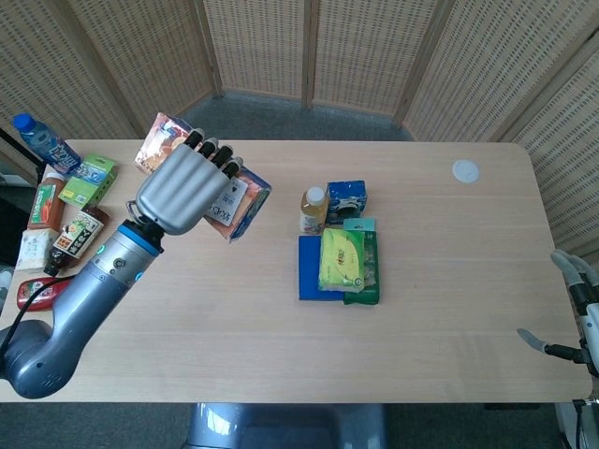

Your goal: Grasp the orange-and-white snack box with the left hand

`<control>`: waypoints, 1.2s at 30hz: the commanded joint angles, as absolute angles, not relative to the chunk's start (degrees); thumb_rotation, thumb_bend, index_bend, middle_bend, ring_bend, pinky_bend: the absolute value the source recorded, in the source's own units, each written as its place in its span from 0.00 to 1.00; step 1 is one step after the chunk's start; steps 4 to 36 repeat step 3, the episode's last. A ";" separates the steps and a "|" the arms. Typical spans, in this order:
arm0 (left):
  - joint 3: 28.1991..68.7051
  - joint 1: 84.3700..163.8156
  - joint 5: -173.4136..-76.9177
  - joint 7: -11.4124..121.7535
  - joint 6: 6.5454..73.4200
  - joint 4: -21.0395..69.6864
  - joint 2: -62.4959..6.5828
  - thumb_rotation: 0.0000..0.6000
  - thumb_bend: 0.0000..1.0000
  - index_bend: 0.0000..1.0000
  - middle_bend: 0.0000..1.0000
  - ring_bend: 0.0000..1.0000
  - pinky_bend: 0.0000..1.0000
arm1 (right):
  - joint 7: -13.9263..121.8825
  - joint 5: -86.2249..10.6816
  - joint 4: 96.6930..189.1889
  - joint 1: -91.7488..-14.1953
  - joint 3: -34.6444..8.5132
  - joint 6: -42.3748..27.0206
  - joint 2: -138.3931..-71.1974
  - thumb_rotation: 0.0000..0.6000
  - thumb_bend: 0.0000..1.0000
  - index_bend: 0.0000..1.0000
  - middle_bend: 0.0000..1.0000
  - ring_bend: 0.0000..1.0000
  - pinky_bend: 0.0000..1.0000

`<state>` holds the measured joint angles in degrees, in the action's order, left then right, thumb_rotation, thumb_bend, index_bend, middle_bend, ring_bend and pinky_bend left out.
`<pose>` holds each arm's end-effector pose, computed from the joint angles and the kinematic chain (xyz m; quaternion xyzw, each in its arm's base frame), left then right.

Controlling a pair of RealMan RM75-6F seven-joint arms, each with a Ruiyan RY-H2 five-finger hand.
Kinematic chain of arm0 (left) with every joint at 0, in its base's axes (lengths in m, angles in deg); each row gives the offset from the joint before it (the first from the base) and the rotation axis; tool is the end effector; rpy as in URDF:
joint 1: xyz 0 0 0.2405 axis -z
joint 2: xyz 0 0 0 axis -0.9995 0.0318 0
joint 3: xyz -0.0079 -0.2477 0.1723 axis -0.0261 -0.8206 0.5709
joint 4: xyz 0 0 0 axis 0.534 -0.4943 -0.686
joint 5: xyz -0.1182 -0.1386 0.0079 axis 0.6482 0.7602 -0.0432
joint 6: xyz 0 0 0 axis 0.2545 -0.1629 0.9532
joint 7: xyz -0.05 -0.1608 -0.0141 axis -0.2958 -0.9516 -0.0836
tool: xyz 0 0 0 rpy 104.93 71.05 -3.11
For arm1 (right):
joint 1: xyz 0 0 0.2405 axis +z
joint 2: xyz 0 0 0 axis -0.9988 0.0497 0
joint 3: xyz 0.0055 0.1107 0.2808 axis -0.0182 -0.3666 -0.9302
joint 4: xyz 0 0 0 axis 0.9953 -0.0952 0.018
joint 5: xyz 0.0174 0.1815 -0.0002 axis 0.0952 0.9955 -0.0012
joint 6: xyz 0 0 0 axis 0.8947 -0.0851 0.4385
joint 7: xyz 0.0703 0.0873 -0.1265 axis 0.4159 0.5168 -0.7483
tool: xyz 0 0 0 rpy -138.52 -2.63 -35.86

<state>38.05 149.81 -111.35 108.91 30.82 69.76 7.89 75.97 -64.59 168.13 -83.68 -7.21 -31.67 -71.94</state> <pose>-0.0002 0.3988 0.2341 -0.7874 -0.0313 -0.3185 0.5269 -0.3077 -0.2017 0.2809 0.5388 -0.4400 0.5001 0.5158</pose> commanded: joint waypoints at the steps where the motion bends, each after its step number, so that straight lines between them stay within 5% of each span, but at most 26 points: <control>1: 38.69 150.47 -110.59 109.12 31.27 69.79 7.63 1.00 0.00 0.50 0.59 0.40 0.60 | 75.80 -64.61 168.03 -83.70 -7.19 -31.73 -71.92 1.00 0.00 0.00 0.00 0.00 0.00; 36: 39.18 150.74 -110.73 109.17 31.64 69.56 7.52 1.00 0.00 0.50 0.58 0.40 0.60 | 75.80 -64.52 168.04 -83.72 -7.19 -31.73 -71.93 1.00 0.00 0.00 0.00 0.00 0.00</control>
